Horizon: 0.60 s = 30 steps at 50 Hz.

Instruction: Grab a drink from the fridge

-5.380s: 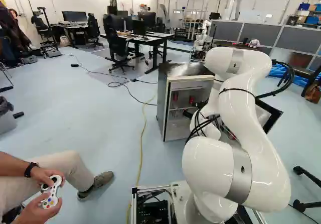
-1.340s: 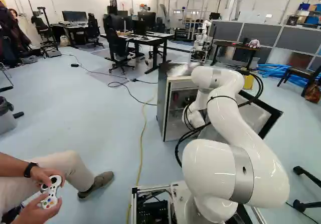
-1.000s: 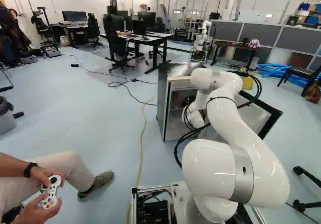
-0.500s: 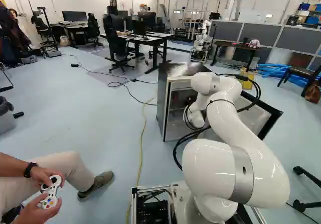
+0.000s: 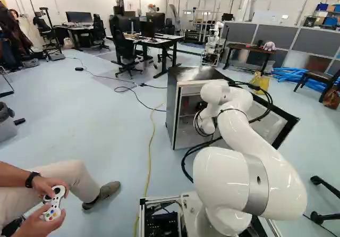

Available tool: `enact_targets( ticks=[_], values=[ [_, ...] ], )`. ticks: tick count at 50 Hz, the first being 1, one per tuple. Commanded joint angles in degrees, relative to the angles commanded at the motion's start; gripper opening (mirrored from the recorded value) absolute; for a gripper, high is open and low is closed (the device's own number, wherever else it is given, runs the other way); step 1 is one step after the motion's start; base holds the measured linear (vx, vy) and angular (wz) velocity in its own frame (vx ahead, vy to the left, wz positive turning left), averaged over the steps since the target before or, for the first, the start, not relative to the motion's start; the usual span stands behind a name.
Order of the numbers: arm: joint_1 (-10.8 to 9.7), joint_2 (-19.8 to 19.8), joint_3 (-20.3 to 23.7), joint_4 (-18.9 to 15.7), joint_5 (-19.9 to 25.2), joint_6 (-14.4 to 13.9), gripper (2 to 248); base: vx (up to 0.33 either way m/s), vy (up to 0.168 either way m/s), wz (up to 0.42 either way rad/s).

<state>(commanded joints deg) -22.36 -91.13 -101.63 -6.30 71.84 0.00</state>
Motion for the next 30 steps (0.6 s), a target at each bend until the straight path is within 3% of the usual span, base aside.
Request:
enact_targets(
  ticks=[13,30],
  values=[
    [-0.19,-3.62,-6.32,0.18,-0.34,0.00,178,0.000,0.000,0.000],
    [-0.18,-4.38,-7.62,0.18,-0.34,0.00,178,0.000,0.000,0.000]
  ],
)
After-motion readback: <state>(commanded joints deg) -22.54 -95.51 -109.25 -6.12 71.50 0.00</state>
